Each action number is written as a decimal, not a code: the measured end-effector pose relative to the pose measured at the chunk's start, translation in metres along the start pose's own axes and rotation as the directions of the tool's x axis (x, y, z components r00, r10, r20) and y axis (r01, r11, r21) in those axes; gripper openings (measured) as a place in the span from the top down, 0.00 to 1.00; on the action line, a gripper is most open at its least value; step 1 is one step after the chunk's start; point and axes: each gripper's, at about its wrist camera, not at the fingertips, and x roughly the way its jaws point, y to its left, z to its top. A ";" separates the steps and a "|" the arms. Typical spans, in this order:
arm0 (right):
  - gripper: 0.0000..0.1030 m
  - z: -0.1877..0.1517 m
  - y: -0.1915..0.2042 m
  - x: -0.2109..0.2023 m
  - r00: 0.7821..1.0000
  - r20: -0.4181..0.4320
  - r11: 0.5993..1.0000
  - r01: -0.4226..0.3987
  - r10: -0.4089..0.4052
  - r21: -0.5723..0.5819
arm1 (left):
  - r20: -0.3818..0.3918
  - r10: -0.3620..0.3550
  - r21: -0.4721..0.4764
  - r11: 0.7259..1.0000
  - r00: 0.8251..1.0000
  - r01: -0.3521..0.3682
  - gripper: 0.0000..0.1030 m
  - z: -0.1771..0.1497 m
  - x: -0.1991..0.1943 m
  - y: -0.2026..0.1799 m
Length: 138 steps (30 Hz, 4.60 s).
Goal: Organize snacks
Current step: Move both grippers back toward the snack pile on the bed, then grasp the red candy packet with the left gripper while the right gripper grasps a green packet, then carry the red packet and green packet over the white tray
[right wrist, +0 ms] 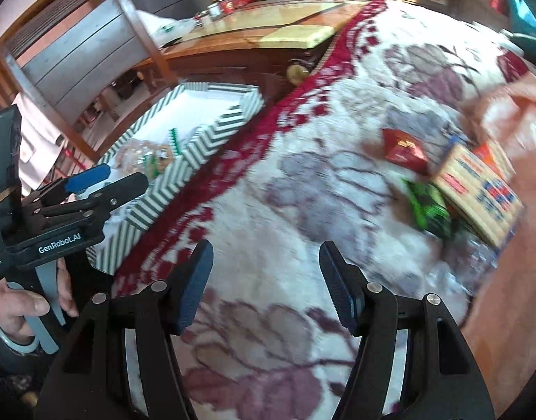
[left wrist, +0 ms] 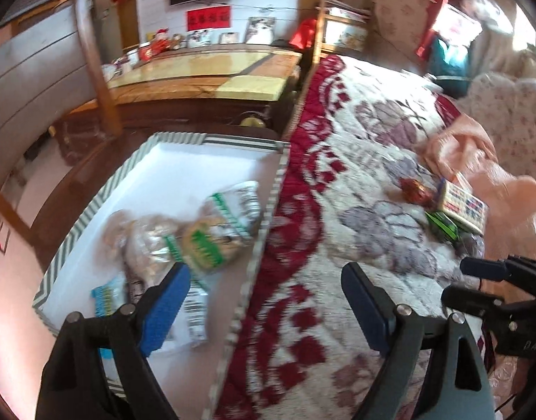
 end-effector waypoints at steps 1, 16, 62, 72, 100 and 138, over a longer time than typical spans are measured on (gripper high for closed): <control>0.38 -0.003 -0.008 -0.003 1.000 0.003 1.000 0.008 -0.008 0.012 | -0.005 -0.011 0.015 1.000 1.000 0.011 0.12 0.002 0.001 -0.007; 0.38 -0.028 -0.093 -0.027 0.995 0.054 0.980 0.078 -0.089 0.181 | -0.102 -0.122 0.170 0.976 0.987 0.138 0.10 0.035 0.042 -0.107; 0.38 -0.029 -0.125 0.000 0.998 0.035 0.969 0.045 -0.055 0.244 | -0.332 -0.315 0.304 0.857 0.889 0.417 0.90 0.092 0.174 -0.191; 0.38 -0.028 -0.125 0.000 0.998 0.033 0.969 0.044 -0.054 0.243 | -0.299 -0.283 0.257 0.896 0.911 0.363 0.20 0.109 0.169 -0.174; 0.38 -0.021 -0.124 -0.005 0.994 0.082 0.971 0.054 -0.074 0.232 | -0.274 -0.256 0.179 0.934 0.927 0.310 0.47 0.113 0.183 -0.165; 0.67 0.006 -0.073 0.021 0.998 0.007 0.996 0.057 -0.057 0.074 | -0.192 -0.188 0.048 0.979 0.963 0.200 0.46 0.022 0.067 -0.064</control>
